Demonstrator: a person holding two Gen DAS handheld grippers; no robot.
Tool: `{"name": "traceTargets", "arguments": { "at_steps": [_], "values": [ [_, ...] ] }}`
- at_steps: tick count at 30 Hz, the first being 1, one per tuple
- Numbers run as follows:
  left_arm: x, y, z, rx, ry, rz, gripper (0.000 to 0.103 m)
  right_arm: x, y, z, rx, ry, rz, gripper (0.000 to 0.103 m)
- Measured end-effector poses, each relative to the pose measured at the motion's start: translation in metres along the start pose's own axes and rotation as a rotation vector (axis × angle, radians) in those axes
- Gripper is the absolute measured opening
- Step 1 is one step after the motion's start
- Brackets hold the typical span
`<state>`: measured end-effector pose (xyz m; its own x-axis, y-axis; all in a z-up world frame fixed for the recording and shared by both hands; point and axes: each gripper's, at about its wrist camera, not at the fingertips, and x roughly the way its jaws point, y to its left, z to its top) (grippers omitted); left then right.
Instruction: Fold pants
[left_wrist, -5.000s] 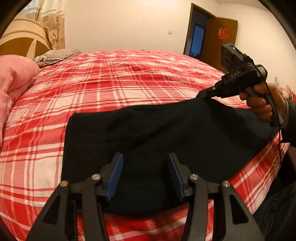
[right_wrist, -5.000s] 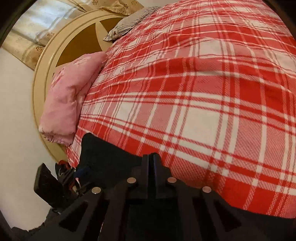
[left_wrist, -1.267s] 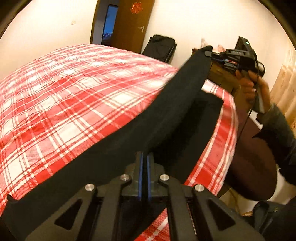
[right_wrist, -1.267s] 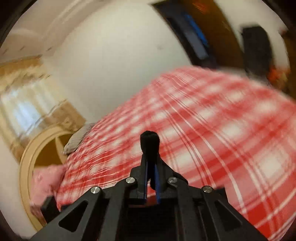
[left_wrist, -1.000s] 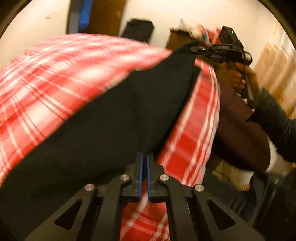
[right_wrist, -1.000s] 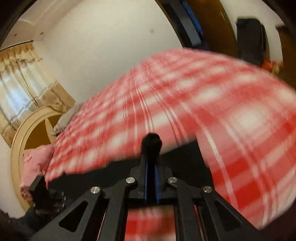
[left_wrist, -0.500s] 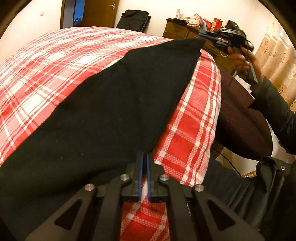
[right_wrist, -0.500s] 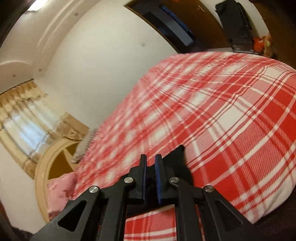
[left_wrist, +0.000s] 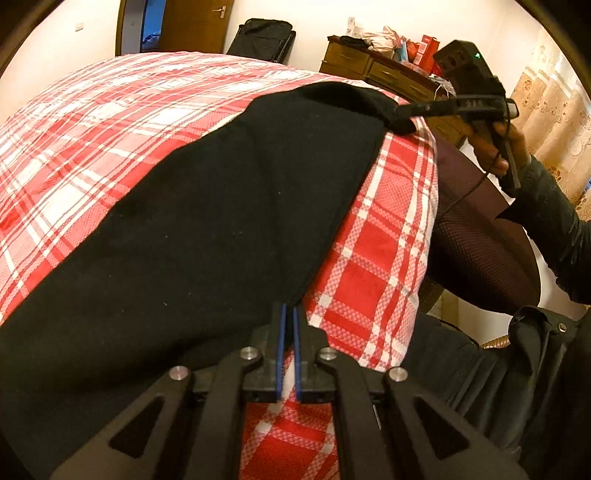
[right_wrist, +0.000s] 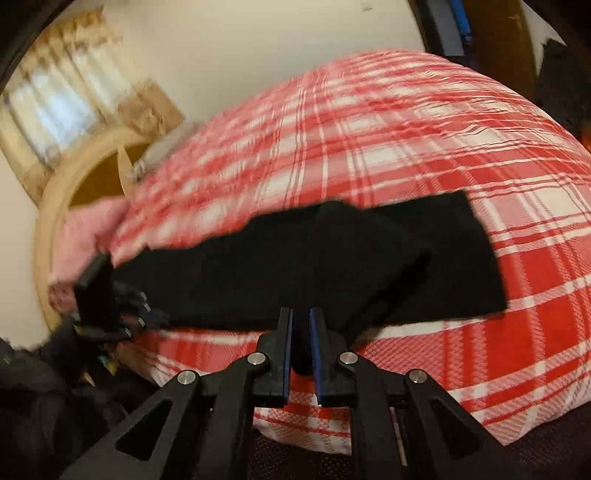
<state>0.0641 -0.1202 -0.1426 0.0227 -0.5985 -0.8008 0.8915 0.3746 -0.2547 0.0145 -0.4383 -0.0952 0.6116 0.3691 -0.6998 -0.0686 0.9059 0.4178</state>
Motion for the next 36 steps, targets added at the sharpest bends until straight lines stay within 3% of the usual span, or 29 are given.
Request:
{"name": "traceTargets", "arguments": {
  "at_steps": [1, 2, 3, 4, 10, 12, 14, 16, 21, 26, 31, 33, 35, 36],
  "values": [
    [0.000, 0.000, 0.000, 0.000, 0.000, 0.001, 0.004, -0.006, -0.005, 0.003, 0.017, -0.030, -0.015, 0.028],
    [0.001, 0.000, 0.001, 0.000, -0.001, 0.001, 0.004, -0.012, -0.012, 0.008, 0.047, -0.064, -0.041, 0.058],
    [0.001, 0.000, 0.001, -0.001, -0.001, 0.001, 0.004, -0.015, -0.018, 0.013, 0.074, -0.080, -0.050, 0.070],
    [0.001, 0.000, 0.001, -0.002, -0.002, 0.001, 0.004, -0.019, -0.023, 0.016, 0.109, -0.098, -0.050, 0.071],
    [0.000, 0.001, -0.001, -0.009, -0.008, 0.002, 0.004, 0.002, -0.046, 0.043, 0.242, -0.062, -0.057, 0.070],
    [0.000, 0.001, -0.001, -0.009, -0.009, 0.001, 0.004, 0.020, -0.046, 0.050, 0.248, 0.001, -0.106, 0.055],
    [-0.001, 0.001, -0.002, -0.010, -0.010, -0.001, 0.004, 0.030, -0.040, 0.052, 0.209, 0.031, -0.143, 0.019],
    [-0.001, 0.002, -0.001, -0.011, -0.011, -0.002, 0.004, 0.025, -0.035, 0.056, 0.178, 0.004, -0.143, 0.011],
    [0.000, 0.001, -0.002, -0.010, -0.011, -0.003, 0.004, 0.007, -0.029, 0.082, 0.111, -0.062, -0.223, 0.008],
    [0.001, 0.001, -0.001, -0.011, -0.010, -0.003, 0.004, 0.024, -0.032, 0.105, -0.006, -0.028, -0.425, 0.008],
    [0.001, 0.002, -0.001, -0.017, -0.012, -0.008, 0.004, 0.056, -0.051, 0.104, -0.067, 0.023, -0.509, 0.008],
    [0.001, 0.002, 0.000, -0.020, -0.014, -0.008, 0.004, 0.059, -0.053, 0.100, -0.054, 0.030, -0.511, 0.013],
    [0.000, 0.001, 0.000, -0.020, -0.019, -0.002, 0.004, 0.052, -0.053, 0.097, -0.028, 0.016, -0.542, 0.039],
    [0.000, 0.001, 0.001, -0.021, -0.023, -0.002, 0.004, 0.044, -0.052, 0.095, -0.015, -0.001, -0.553, 0.042]
  ]
}}
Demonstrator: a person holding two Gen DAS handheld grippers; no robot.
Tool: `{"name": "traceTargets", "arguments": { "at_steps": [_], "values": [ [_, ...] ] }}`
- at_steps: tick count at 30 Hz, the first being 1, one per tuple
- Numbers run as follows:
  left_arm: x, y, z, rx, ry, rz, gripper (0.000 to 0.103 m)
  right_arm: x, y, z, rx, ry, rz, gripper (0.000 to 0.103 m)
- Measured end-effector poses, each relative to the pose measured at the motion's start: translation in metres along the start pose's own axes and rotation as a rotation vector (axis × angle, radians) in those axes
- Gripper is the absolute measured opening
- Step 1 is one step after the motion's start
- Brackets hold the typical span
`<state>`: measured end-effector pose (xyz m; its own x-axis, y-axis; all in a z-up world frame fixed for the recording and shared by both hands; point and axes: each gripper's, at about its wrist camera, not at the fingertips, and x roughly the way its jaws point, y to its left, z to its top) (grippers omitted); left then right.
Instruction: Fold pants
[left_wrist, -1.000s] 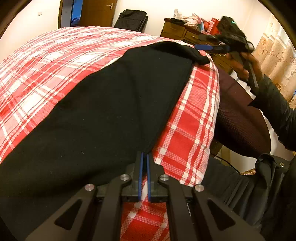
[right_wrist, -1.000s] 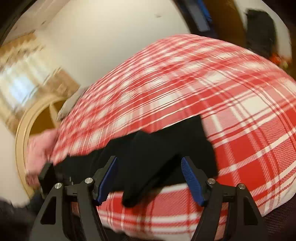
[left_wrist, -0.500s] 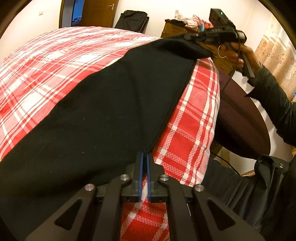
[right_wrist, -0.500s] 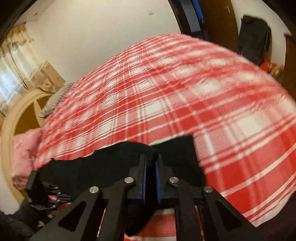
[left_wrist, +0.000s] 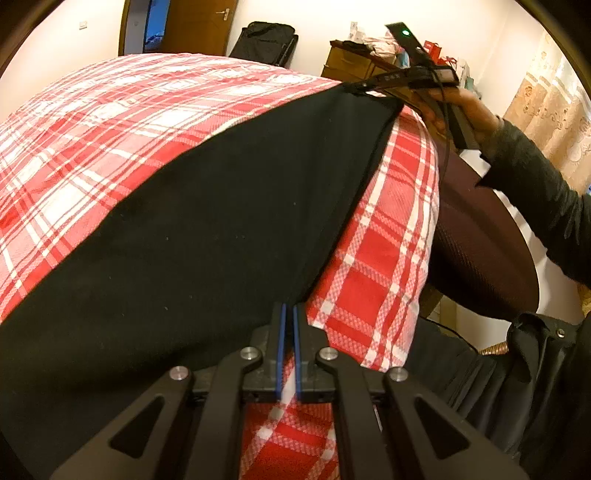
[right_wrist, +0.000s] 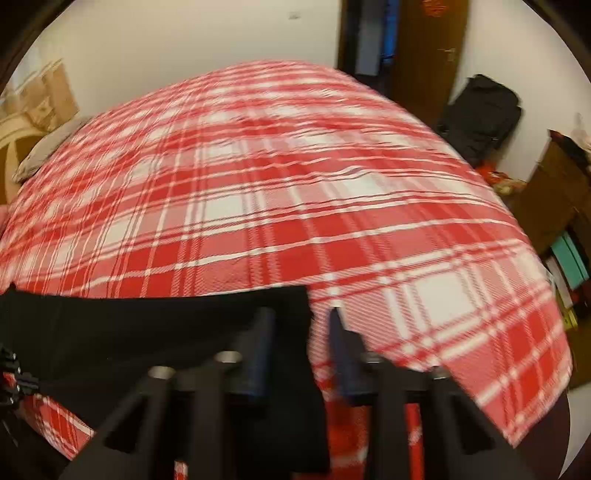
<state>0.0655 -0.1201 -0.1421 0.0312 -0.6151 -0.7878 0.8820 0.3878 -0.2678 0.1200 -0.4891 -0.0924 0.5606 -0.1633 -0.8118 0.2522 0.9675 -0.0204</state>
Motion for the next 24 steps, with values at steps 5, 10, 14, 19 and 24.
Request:
{"name": "traceTargets", "arguments": {
  "at_steps": [5, 10, 14, 19, 24],
  "values": [
    [-0.002, -0.003, 0.005, 0.011, -0.024, 0.022, 0.005, -0.055, -0.015, -0.026, 0.097, -0.076, 0.082, 0.042],
    [-0.003, 0.000, 0.004, 0.006, -0.032, 0.027, 0.006, -0.065, -0.010, -0.059, 0.156, -0.021, 0.144, 0.042],
    [0.001, 0.000, 0.003, 0.001, -0.019, 0.032, 0.006, -0.054, -0.018, -0.071, 0.264, -0.007, 0.194, 0.042],
    [0.000, -0.001, 0.004, -0.004, -0.020, 0.037, 0.006, -0.054, -0.015, -0.068, 0.210, -0.035, 0.171, 0.008],
    [0.002, -0.006, 0.003, 0.014, -0.014, 0.041, 0.006, -0.059, -0.014, -0.064, 0.150, -0.027, 0.069, 0.008]
  ]
}}
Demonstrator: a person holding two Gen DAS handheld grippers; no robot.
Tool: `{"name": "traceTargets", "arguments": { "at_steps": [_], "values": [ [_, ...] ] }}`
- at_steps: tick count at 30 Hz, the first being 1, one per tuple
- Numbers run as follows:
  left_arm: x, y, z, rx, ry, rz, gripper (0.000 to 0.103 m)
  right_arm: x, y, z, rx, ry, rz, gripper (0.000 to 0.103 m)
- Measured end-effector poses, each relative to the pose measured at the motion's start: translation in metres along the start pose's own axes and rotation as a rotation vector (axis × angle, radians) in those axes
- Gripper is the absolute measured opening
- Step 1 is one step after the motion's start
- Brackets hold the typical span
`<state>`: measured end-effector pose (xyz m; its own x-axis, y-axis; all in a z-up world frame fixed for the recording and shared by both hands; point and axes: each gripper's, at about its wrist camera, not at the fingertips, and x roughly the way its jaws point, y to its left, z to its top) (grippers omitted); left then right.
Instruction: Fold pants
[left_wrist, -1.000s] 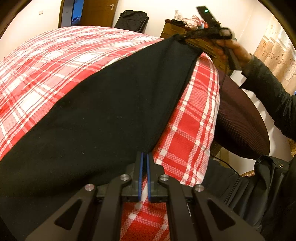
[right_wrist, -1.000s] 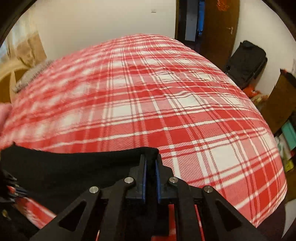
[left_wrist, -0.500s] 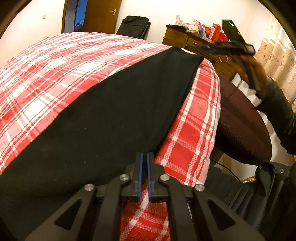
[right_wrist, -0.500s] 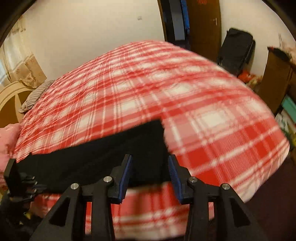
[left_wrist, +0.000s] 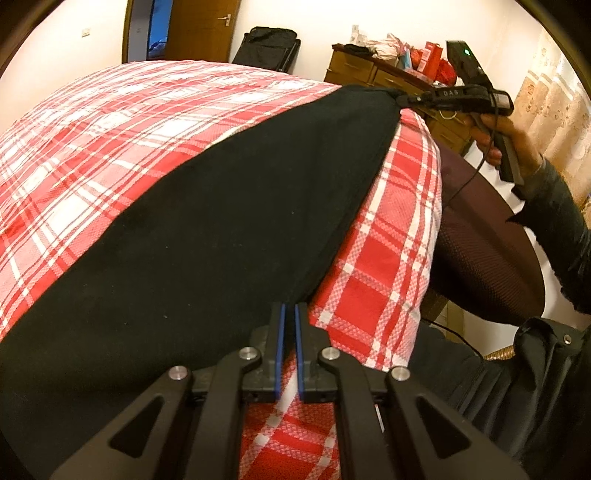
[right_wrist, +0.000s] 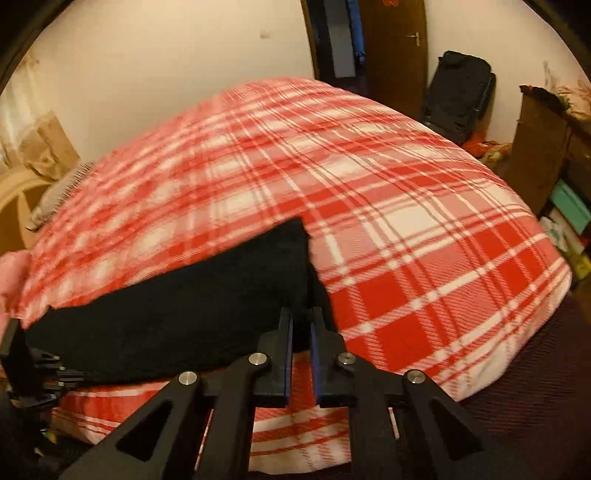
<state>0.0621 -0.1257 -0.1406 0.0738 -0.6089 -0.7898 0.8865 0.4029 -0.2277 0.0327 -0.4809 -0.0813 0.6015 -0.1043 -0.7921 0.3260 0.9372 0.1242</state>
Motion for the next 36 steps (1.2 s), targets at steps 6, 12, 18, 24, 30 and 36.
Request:
{"name": "traceTargets", "arguments": {
  "at_steps": [6, 12, 18, 24, 30, 36],
  "values": [
    [-0.012, 0.003, 0.001, -0.034, -0.043, 0.008, 0.013, 0.002, -0.006, -0.004, 0.011, 0.014, -0.046, 0.038],
    [-0.058, 0.015, -0.008, -0.095, -0.182, 0.084, 0.057, -0.035, 0.031, 0.003, -0.086, -0.139, -0.077, 0.053],
    [-0.052, 0.041, -0.026, -0.187, -0.152, 0.161, 0.057, -0.001, 0.084, 0.001, -0.195, -0.046, 0.129, 0.053],
    [-0.035, 0.037, -0.049, -0.170, -0.103, 0.201, 0.058, 0.031, 0.078, -0.022, -0.209, 0.054, 0.102, 0.053],
    [-0.050, 0.037, -0.066, -0.161, -0.084, 0.190, 0.058, 0.016, 0.103, -0.021, -0.261, 0.048, 0.069, 0.053],
    [-0.059, 0.029, -0.085, -0.118, -0.011, 0.192, 0.058, 0.010, 0.189, -0.043, -0.430, 0.071, 0.281, 0.053]
  ]
}}
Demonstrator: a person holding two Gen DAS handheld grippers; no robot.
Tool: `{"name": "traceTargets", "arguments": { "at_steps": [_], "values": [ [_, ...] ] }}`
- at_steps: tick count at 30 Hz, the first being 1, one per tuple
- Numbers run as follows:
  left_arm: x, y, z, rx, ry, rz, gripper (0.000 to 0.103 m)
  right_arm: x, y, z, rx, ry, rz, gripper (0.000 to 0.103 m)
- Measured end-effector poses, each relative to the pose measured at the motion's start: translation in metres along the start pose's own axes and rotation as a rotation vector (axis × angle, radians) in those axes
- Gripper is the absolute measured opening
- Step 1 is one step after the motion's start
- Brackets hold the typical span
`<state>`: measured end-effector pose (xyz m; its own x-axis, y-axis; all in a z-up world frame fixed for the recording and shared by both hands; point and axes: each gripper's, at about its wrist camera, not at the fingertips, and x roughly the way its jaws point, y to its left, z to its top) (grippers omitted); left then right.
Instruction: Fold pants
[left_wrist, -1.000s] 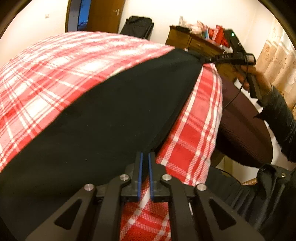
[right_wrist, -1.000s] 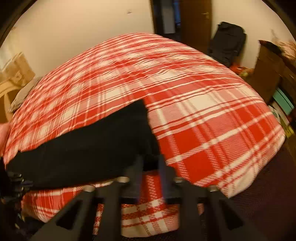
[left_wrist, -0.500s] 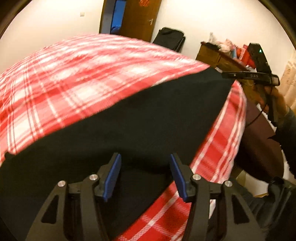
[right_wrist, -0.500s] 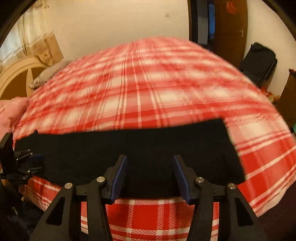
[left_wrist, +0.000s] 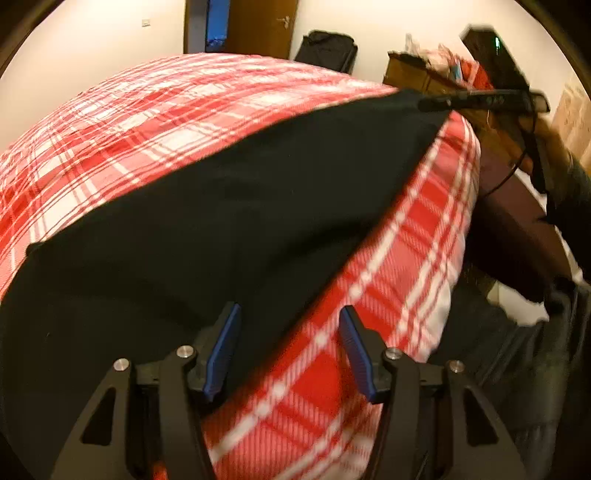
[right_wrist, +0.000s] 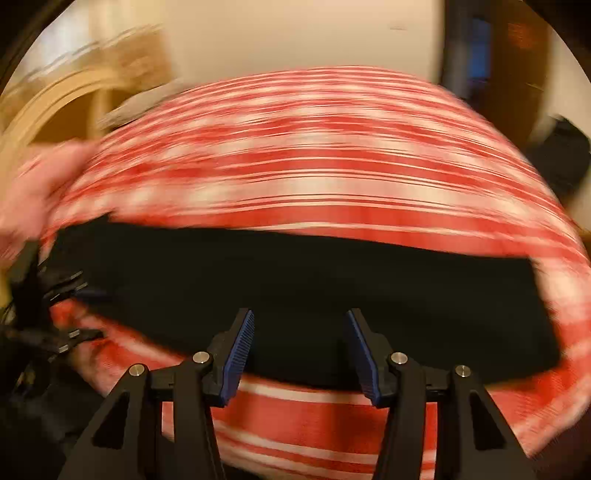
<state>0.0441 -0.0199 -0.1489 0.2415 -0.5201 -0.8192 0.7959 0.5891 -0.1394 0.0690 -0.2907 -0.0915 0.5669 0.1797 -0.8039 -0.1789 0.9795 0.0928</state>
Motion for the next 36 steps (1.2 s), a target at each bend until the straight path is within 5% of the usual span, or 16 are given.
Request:
{"name": "traceTargets", "arguments": {
  "at_steps": [7, 12, 18, 23, 28, 36],
  "values": [
    [-0.022, 0.012, -0.006, -0.088, -0.105, 0.022, 0.062, 0.049, 0.105, -0.003, -0.208, 0.064, 0.249, 0.053],
    [-0.039, 0.027, -0.013, -0.144, -0.171, 0.118, 0.069, 0.090, 0.120, -0.011, -0.257, 0.213, 0.212, 0.053],
    [-0.055, 0.069, -0.030, -0.264, -0.181, 0.264, 0.069, 0.074, 0.136, 0.049, -0.213, 0.107, 0.383, 0.053],
    [-0.053, 0.110, -0.041, -0.414, -0.126, 0.414, 0.069, 0.111, 0.168, 0.110, -0.117, 0.102, 0.495, 0.053],
    [-0.061, 0.121, -0.055, -0.477, -0.139, 0.443, 0.076, 0.178, 0.210, 0.142, -0.020, 0.188, 0.556, 0.053],
    [-0.057, 0.130, -0.058, -0.468, -0.138, 0.427, 0.079, 0.245, 0.236, 0.142, 0.127, 0.305, 0.633, 0.040]
  ]
}}
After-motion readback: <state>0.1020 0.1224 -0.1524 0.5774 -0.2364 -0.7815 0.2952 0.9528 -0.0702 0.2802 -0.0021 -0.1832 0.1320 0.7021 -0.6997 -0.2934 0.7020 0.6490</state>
